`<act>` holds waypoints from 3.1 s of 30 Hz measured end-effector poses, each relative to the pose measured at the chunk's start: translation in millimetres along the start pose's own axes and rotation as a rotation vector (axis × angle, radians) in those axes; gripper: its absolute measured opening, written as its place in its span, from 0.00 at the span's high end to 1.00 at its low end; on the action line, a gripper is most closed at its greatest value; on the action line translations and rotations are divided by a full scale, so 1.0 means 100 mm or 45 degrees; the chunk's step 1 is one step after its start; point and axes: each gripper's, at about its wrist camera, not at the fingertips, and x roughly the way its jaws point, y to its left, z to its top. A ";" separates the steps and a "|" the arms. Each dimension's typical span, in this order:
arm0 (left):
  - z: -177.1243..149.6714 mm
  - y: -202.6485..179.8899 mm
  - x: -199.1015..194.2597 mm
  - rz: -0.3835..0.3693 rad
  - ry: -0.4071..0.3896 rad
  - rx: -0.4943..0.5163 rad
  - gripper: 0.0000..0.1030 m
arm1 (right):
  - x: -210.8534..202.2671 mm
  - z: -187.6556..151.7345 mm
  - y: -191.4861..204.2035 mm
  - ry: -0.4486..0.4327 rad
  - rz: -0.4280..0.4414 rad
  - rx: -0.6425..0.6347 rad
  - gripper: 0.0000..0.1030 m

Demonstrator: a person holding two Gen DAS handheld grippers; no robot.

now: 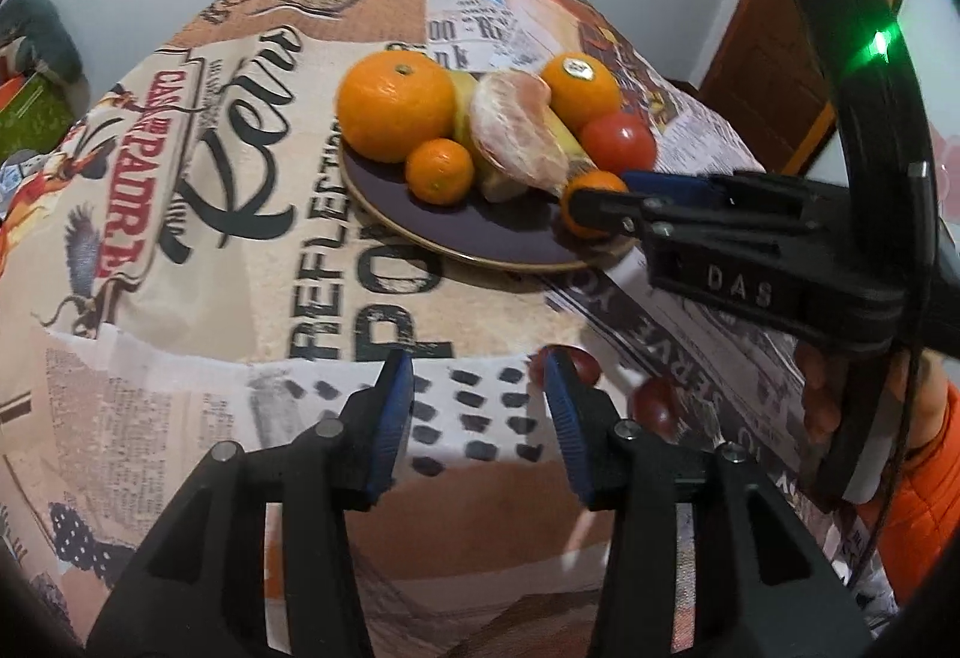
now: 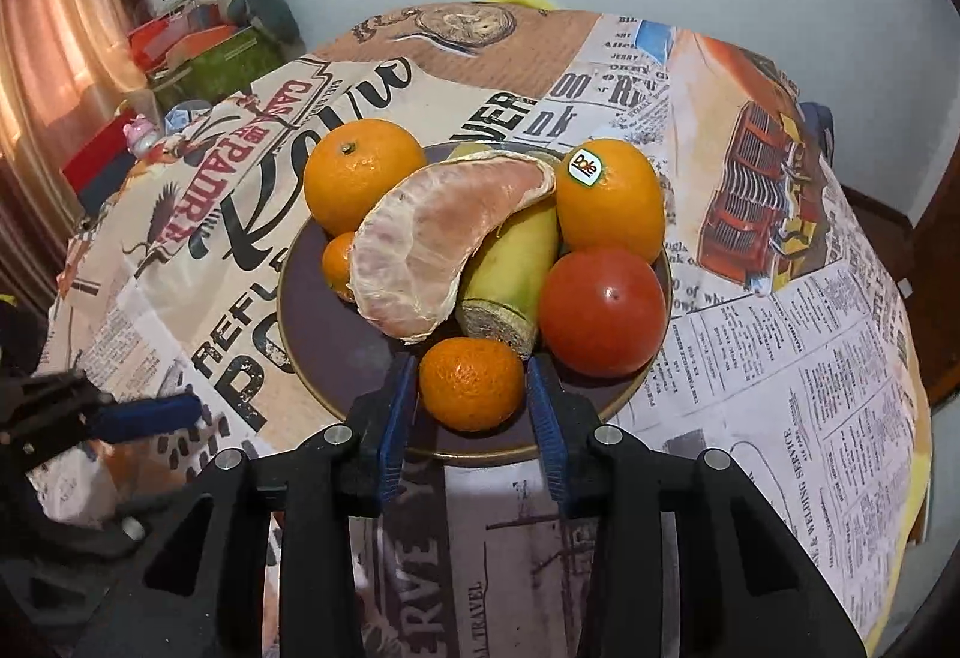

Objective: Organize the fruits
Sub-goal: 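Grasp a dark red grape with the left gripper while the right gripper grasps another grape, then lower both grapes onto the plate rim and release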

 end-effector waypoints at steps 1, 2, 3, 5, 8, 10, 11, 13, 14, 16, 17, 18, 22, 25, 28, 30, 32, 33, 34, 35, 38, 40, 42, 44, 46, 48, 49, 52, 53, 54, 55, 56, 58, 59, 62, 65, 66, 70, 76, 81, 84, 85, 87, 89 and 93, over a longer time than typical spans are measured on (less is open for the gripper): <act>-0.01 -0.03 0.02 -0.005 0.006 0.007 0.56 | 0.00 0.01 -0.01 0.004 0.000 0.004 0.64; -0.01 -0.06 0.03 -0.008 0.012 0.017 0.56 | -0.01 0.01 -0.02 0.005 -0.005 0.006 0.62; -0.02 -0.08 0.05 -0.009 0.017 0.026 0.56 | -0.01 0.01 -0.02 0.006 -0.012 0.009 0.62; -0.03 -0.13 0.07 -0.012 0.027 0.048 0.56 | -0.04 -0.02 -0.03 0.003 -0.012 0.009 0.62; -0.03 -0.18 0.10 -0.025 0.037 0.062 0.56 | -0.11 -0.06 -0.04 -0.003 -0.004 0.016 0.61; -0.02 -0.21 0.12 -0.032 0.037 0.067 0.56 | -0.15 -0.08 -0.05 -0.007 0.001 0.021 0.61; -0.02 -0.23 0.13 -0.037 0.040 0.071 0.56 | -0.19 -0.10 -0.05 -0.012 0.004 0.023 0.61; -0.01 -0.26 0.15 -0.048 0.046 0.076 0.56 | -0.24 -0.13 -0.05 -0.018 0.000 0.018 0.61; 0.00 -0.27 0.17 -0.052 0.047 0.079 0.56 | -0.27 -0.15 -0.04 -0.020 -0.004 0.014 0.61; 0.02 -0.30 0.19 -0.057 0.048 0.080 0.56 | -0.33 -0.19 -0.05 -0.023 -0.014 0.004 0.61; 0.02 -0.30 0.20 -0.061 0.046 0.078 0.57 | -0.36 -0.22 -0.06 -0.025 -0.021 0.004 0.61; 0.03 -0.31 0.21 -0.066 0.046 0.075 0.58 | -0.38 -0.25 -0.08 -0.024 -0.025 0.006 0.61; 0.05 -0.33 0.22 -0.101 0.041 0.063 0.71 | -0.46 -0.33 -0.15 -0.019 -0.030 0.030 0.61; 0.07 -0.36 0.24 -0.118 0.039 0.064 0.77 | -0.52 -0.40 -0.21 -0.017 -0.033 0.050 0.61; 0.09 -0.41 0.26 -0.138 0.050 0.068 0.83 | -0.56 -0.44 -0.23 -0.018 -0.042 0.054 0.61; 0.09 -0.45 0.27 -0.127 0.047 0.080 0.85 | -0.59 -0.47 -0.23 -0.018 -0.051 0.050 0.61; 0.09 -0.46 0.26 -0.121 0.039 0.085 0.86 | -0.60 -0.48 -0.22 -0.018 -0.045 0.050 0.61; 0.09 -0.45 0.24 -0.116 0.033 0.083 0.86 | -0.61 -0.48 -0.21 -0.018 -0.044 0.050 0.61; 0.09 -0.44 0.22 -0.111 0.025 0.079 0.86 | -0.62 -0.49 -0.20 -0.020 -0.040 0.049 0.61; 0.09 -0.42 0.18 -0.105 0.015 0.074 0.86 | -0.62 -0.49 -0.17 -0.021 -0.036 0.046 0.61; 0.09 -0.34 0.05 -0.088 -0.017 0.057 0.86 | -0.62 -0.48 -0.10 -0.021 -0.015 0.036 0.61; 0.07 -0.28 -0.06 -0.066 -0.039 0.050 0.86 | -0.62 -0.49 -0.02 -0.017 -0.002 0.023 0.61; 0.04 -0.21 -0.16 -0.046 -0.057 0.038 0.86 | -0.59 -0.50 0.06 -0.007 0.018 0.006 0.61; 0.00 -0.14 -0.24 -0.028 -0.066 0.023 0.86 | -0.55 -0.51 0.16 0.013 0.037 -0.018 0.61; -0.05 -0.09 -0.30 -0.008 -0.074 0.013 0.86 | -0.50 -0.54 0.26 0.039 0.048 -0.047 0.61; -0.10 -0.05 -0.36 0.004 -0.080 0.007 0.86 | -0.45 -0.56 0.33 0.065 0.071 -0.054 0.61; -0.12 -0.04 -0.38 0.008 -0.084 0.005 0.86 | -0.44 -0.57 0.35 0.074 0.081 -0.056 0.61; -0.18 -0.01 -0.43 0.014 -0.089 -0.001 0.86 | -0.38 -0.60 0.40 0.103 0.095 -0.064 0.61; -0.20 -0.01 -0.44 0.007 -0.088 -0.005 0.86 | -0.35 -0.61 0.41 0.114 0.104 -0.061 0.62; -0.22 -0.01 -0.45 0.001 -0.089 -0.009 0.86 | -0.34 -0.62 0.41 0.122 0.109 -0.057 0.63; -0.23 -0.02 -0.46 -0.004 -0.090 -0.011 0.86 | -0.32 -0.63 0.41 0.132 0.116 -0.053 0.67; -0.24 -0.02 -0.47 -0.008 -0.091 -0.011 0.86 | -0.29 -0.64 0.41 0.142 0.126 -0.048 0.72; -0.25 -0.04 -0.48 -0.012 -0.092 -0.010 0.86 | -0.27 -0.65 0.40 0.154 0.133 -0.040 0.77; -0.26 -0.05 -0.48 -0.013 -0.091 -0.009 0.86 | -0.28 -0.66 0.40 0.151 0.135 -0.039 0.77; -0.27 -0.06 -0.48 -0.012 -0.090 -0.006 0.86 | -0.33 -0.67 0.42 0.133 0.128 -0.046 0.78; -0.27 -0.06 -0.49 -0.013 -0.093 -0.011 0.86 | -0.37 -0.64 0.41 0.115 0.125 -0.045 0.78; -0.26 -0.06 -0.49 -0.013 -0.094 -0.013 0.86 | -0.39 -0.63 0.40 0.108 0.123 -0.042 0.78; -0.20 -0.06 -0.50 -0.010 -0.107 -0.015 0.86 | -0.45 -0.56 0.33 0.071 0.101 -0.033 0.78; -0.05 -0.05 -0.49 -0.008 -0.140 -0.020 0.86 | -0.54 -0.40 0.20 0.006 0.062 -0.018 0.78; 0.10 -0.06 -0.44 -0.009 -0.160 -0.010 0.86 | -0.58 -0.27 0.09 -0.046 0.028 -0.004 0.78; 0.18 -0.06 -0.40 -0.008 -0.168 -0.007 0.86 | -0.57 -0.21 0.02 -0.065 0.019 0.003 0.78; 0.20 -0.06 -0.38 -0.007 -0.169 -0.007 0.86 | -0.56 -0.19 0.00 -0.069 0.015 0.004 0.78; 0.25 -0.05 -0.34 -0.004 -0.169 -0.005 0.86 | -0.54 -0.15 -0.03 -0.076 0.005 0.003 0.78; 0.29 -0.04 -0.30 0.001 -0.170 -0.001 0.86 | -0.50 -0.12 -0.06 -0.075 0.004 0.005 0.78; 0.36 -0.02 -0.21 0.009 -0.168 0.004 0.86 | -0.42 -0.07 -0.11 -0.072 0.003 0.006 0.78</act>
